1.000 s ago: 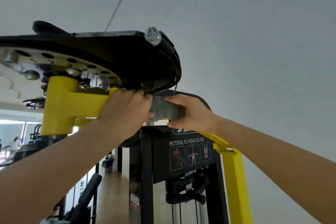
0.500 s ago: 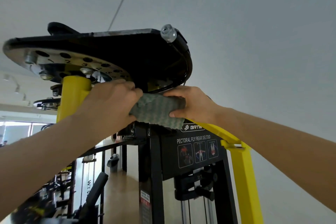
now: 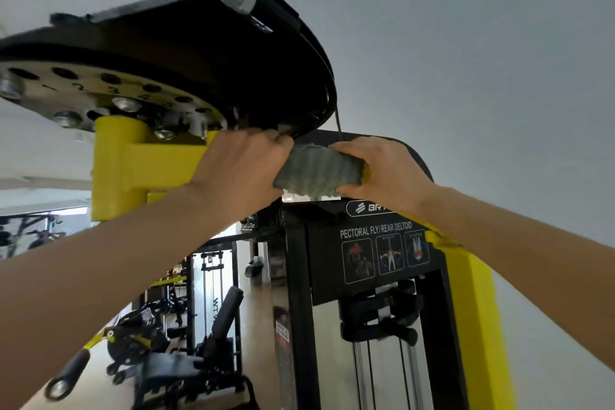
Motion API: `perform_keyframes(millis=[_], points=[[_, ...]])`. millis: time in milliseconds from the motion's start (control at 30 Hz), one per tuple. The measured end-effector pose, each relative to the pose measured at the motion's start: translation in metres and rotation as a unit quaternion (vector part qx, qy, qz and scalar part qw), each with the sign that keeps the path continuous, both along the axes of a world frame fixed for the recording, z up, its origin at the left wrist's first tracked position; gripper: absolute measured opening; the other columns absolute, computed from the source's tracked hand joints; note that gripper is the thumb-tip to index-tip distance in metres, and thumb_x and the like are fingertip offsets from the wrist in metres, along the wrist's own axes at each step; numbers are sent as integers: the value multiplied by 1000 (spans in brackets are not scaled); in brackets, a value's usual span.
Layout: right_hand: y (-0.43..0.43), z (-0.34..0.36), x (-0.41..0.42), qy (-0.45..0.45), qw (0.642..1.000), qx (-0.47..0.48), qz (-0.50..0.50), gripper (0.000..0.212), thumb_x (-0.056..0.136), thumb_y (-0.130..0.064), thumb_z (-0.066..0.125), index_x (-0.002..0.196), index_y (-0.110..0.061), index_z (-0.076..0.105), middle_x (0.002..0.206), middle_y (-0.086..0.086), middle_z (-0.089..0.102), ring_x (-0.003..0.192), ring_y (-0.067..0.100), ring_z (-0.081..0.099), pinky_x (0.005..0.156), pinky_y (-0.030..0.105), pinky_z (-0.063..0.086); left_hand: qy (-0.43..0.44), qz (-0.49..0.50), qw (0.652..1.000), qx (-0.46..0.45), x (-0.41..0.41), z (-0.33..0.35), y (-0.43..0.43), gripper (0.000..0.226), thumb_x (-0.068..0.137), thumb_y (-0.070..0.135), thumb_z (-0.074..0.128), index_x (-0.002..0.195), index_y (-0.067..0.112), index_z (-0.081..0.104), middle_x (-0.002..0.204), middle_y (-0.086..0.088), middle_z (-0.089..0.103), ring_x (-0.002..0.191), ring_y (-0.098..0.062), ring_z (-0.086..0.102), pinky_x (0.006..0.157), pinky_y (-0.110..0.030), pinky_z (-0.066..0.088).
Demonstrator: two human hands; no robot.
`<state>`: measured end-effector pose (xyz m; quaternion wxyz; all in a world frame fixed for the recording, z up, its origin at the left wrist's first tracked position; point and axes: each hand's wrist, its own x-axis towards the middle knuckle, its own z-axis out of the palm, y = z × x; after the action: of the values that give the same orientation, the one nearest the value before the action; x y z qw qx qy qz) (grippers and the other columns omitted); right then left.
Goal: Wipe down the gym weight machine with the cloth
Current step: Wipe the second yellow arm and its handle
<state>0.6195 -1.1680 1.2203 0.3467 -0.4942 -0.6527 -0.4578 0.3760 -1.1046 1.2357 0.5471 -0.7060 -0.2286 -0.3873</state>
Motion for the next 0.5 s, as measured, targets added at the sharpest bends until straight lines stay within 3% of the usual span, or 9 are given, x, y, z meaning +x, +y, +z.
perform_keyframes(millis=[133,267,367,500], points=[[-7,-8,27,63,998,-20,19,65,71,-44,85,131,-36,60,110,-14,69,97,4,61,88,25,47,17,-40,999,-25,26,0,0,57,73,58,78,116,23,62,101,3,68,91,-22,67,65,-32,40],[-14,-20,57,131,989,-57,46,66,66,-47,87,127,-38,63,108,-17,70,98,2,63,92,31,52,12,-85,996,-39,63,-2,-4,61,77,75,58,112,26,62,101,7,68,92,-19,66,64,-30,34],[-20,-29,80,151,985,-81,31,66,64,-50,87,125,-37,65,103,-14,71,94,7,64,88,34,54,5,-121,991,-54,92,-3,-3,68,85,79,44,120,25,67,108,6,71,97,-21,67,64,-31,40],[-31,-42,111,162,981,-111,-4,60,67,-44,89,122,-35,66,96,-15,69,87,5,63,76,24,52,24,-164,981,-98,126,-7,-8,69,86,79,34,122,30,68,114,8,70,104,-19,65,79,-37,50]])
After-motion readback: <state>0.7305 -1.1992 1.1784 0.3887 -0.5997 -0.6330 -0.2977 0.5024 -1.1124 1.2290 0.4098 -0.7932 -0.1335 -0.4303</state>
